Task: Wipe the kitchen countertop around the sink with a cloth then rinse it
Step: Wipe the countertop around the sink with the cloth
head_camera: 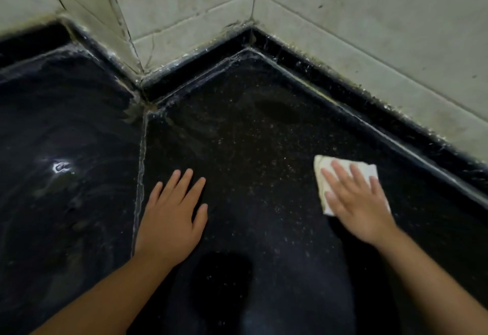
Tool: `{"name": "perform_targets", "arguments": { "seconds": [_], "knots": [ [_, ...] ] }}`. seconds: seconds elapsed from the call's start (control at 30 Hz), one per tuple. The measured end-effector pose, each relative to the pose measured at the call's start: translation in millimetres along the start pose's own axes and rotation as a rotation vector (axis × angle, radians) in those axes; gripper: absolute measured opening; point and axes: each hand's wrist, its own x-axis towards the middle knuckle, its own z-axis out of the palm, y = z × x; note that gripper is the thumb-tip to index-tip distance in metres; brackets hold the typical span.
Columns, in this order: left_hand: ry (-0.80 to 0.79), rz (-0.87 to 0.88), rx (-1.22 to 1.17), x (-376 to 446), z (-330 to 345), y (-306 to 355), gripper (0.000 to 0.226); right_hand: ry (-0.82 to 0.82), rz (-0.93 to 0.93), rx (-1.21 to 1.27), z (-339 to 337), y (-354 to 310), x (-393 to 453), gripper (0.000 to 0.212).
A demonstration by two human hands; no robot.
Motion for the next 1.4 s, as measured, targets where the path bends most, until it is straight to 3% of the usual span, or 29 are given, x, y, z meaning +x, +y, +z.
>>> {"name": "perform_targets", "arguments": {
  "seconds": [0.1,0.27,0.4,0.5,0.63,0.77,0.87,0.97,1.03,1.2,1.4],
  "knots": [
    [0.015,0.017,0.006,0.6,0.4,-0.8,0.052,0.021,0.210,0.105,-24.6,2.6,60.3,0.051],
    [0.036,0.011,-0.004,1.9,3.0,-2.5,0.056,0.053,0.230,0.147,-51.5,-46.6,154.5,0.051],
    [0.034,0.012,0.014,4.1,4.9,-3.4,0.057,0.049,0.100,0.136,-65.0,-94.9,198.0,0.051],
    [0.023,-0.013,0.006,4.5,5.3,-3.4,0.058,0.043,-0.104,0.101,-63.1,-138.7,206.5,0.050],
    [0.029,-0.070,-0.040,5.8,4.3,-4.9,0.059,0.023,-0.384,0.041,-41.0,-177.1,151.5,0.049],
    [0.002,-0.110,-0.107,5.1,1.3,-1.9,0.064,-0.017,-0.535,-0.022,-13.2,-125.4,56.0,0.062],
    [-0.011,-0.117,-0.128,5.3,0.0,-1.8,0.066,-0.029,-0.312,-0.052,-13.8,-62.7,46.3,0.083],
    [-0.015,-0.114,-0.103,5.3,-0.8,-1.3,0.060,-0.016,0.003,-0.008,-32.7,-32.4,94.7,0.058],
    [-0.006,-0.120,-0.094,6.2,-0.8,-1.3,0.058,0.035,0.074,0.066,-51.1,-41.6,138.6,0.050],
    [0.013,-0.129,-0.109,5.9,-0.1,-1.4,0.058,0.044,0.033,0.106,-76.3,-112.3,223.8,0.050],
    [0.054,-0.158,-0.172,6.6,-0.6,-0.2,0.072,0.006,-0.189,0.058,-73.7,-170.0,227.2,0.049]
  ]
}}
